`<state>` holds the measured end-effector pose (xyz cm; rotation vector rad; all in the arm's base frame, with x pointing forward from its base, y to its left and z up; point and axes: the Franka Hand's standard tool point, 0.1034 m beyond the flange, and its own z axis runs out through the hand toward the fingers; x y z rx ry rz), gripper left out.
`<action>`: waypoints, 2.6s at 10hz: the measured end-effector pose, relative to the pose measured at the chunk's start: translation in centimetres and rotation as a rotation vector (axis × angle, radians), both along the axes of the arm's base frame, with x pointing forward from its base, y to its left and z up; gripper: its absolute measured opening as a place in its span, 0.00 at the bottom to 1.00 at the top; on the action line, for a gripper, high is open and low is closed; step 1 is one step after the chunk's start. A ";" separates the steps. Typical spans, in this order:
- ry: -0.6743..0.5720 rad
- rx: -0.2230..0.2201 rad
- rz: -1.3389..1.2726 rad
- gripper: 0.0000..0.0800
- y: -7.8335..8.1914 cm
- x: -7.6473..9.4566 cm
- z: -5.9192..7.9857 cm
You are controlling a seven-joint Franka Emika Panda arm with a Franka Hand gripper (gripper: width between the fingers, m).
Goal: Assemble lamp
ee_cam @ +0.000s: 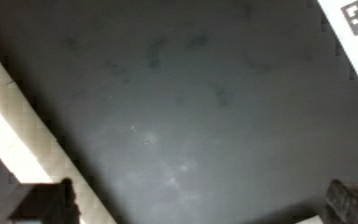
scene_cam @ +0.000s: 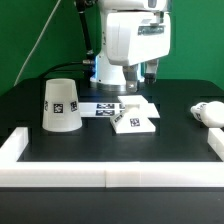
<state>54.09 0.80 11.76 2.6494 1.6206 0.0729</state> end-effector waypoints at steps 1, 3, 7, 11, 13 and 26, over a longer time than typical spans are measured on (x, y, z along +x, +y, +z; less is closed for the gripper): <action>0.000 0.000 0.000 0.87 0.0 0.0 0.0; 0.000 0.000 0.000 0.87 0.0 0.0 0.0; 0.003 0.000 0.000 0.87 0.0 -0.1 -0.2; -0.007 -0.005 -0.052 0.87 -2.4 -5.4 -1.3; 0.003 -0.005 -0.067 0.87 -2.7 -6.1 -1.6; 0.011 0.062 -0.889 0.87 -1.7 -10.1 -3.0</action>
Offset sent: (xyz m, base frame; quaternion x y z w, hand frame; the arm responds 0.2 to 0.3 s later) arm 0.0000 0.0000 0.0000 0.0000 0.0000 0.0000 1.0000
